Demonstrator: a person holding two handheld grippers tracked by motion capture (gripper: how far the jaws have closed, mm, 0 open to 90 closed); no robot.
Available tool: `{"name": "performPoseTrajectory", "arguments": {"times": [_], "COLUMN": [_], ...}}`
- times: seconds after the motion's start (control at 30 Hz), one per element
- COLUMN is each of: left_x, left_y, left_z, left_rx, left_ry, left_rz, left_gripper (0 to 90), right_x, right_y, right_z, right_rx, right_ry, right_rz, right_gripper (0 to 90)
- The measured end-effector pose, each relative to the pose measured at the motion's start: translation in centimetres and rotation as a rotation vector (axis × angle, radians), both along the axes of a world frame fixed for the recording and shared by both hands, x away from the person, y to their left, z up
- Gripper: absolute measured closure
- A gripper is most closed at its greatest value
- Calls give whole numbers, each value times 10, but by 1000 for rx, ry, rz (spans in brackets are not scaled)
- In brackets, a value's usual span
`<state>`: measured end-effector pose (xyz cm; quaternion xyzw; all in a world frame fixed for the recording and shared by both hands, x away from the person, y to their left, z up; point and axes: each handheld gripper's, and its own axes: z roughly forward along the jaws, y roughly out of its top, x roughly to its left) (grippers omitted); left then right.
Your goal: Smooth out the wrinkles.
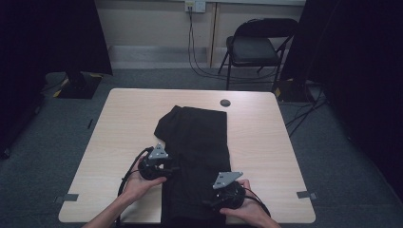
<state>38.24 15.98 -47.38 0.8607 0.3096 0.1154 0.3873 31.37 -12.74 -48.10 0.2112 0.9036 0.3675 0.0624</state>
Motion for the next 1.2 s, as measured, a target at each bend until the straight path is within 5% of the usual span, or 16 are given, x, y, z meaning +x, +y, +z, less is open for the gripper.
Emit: {"name": "performPoseTrajectory", "arguments": {"times": [0.2, 0.23, 0.27, 0.37, 0.47, 0.63, 0.77, 0.83, 0.97, 1.0, 1.07, 1.2], "left_x": [4, 2, 2, -1, -2, -9, -15, -12, -3, -1, 3, 9], "left_y": [-2, -8, -8, -14, -13, -11, -10, -2, 19, 23, 30, 39], "left_z": [-7, -13, -13, -15, -15, -14, -9, -1, 16, 19, 24, 23], "left_rx": [3, 51, 51, 98, 93, 100, 124, 61, -39, -47, -55, -64], "left_ry": [39, 59, 59, 31, 38, 42, 89, 108, 62, 54, 18, 22], "left_rz": [0, -19, -19, -27, -20, -81, -121, -95, 1, 19, 65, 118], "left_gripper": [444, 443, 432, 422, 423, 462, 476, 519, 460, 446, 446, 440], "right_x": [28, 36, 36, 69, 92, 123, 139, 142, 136, 133, 130, 117], "right_y": [-5, -4, -4, 0, 8, 30, 45, 51, 55, 55, 55, 52], "right_z": [16, 17, 17, 17, 18, 12, 5, 1, -13, -16, -14, -13], "right_rx": [107, 108, 108, 105, 96, 57, 43, 46, 23, 6, -5, -17], "right_ry": [-76, -92, -92, -91, -71, -93, -86, -73, -65, -90, -66, -53], "right_rz": [-141, -169, -169, -233, -248, -280, -295, -292, -275, -262, -245, -219], "right_gripper": [313, 310, 310, 314, 309, 315, 326, 316, 301, 301, 301, 300]}}
